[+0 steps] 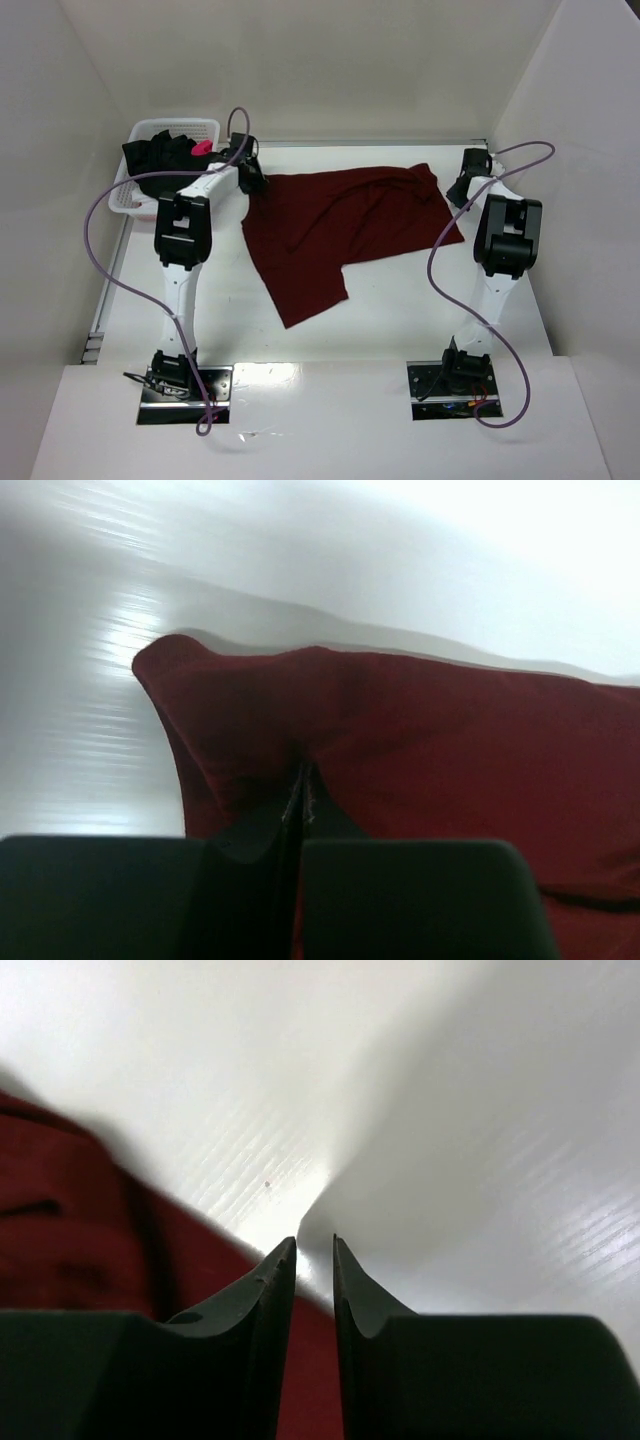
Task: Fold and stack the t-shirts
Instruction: Fold the flattened tshirt in 1/3 of the way
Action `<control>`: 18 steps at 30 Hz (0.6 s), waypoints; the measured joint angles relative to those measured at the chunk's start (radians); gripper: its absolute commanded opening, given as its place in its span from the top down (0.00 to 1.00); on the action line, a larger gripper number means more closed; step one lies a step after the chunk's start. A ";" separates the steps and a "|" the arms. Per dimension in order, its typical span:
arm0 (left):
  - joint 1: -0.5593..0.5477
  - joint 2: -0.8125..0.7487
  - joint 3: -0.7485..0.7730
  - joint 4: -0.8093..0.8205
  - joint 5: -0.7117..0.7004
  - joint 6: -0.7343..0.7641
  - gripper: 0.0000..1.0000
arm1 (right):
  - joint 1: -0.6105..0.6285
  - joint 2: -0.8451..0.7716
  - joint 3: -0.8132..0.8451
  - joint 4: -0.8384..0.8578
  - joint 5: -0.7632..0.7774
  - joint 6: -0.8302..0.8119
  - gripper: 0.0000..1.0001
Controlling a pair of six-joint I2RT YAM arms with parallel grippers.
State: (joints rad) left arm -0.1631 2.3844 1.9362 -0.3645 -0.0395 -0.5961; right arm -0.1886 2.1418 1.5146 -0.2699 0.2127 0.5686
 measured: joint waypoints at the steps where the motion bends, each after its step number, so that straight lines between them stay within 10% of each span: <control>1: 0.008 0.000 0.006 -0.011 0.000 0.008 0.93 | 0.004 -0.013 -0.021 0.002 -0.004 0.004 0.73; 14: 0.010 0.000 0.079 -0.084 0.090 0.106 0.28 | 0.126 -0.069 -0.085 0.005 -0.093 -0.041 0.77; 18: -0.006 -0.001 0.119 -0.087 0.140 0.126 0.19 | 0.181 -0.138 -0.115 -0.003 -0.119 -0.072 0.99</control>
State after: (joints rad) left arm -0.1688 2.3833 2.0552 -0.4515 0.1005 -0.4698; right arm -0.0074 2.0033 1.3998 -0.2733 0.0937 0.4969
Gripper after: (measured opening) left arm 0.777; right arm 0.098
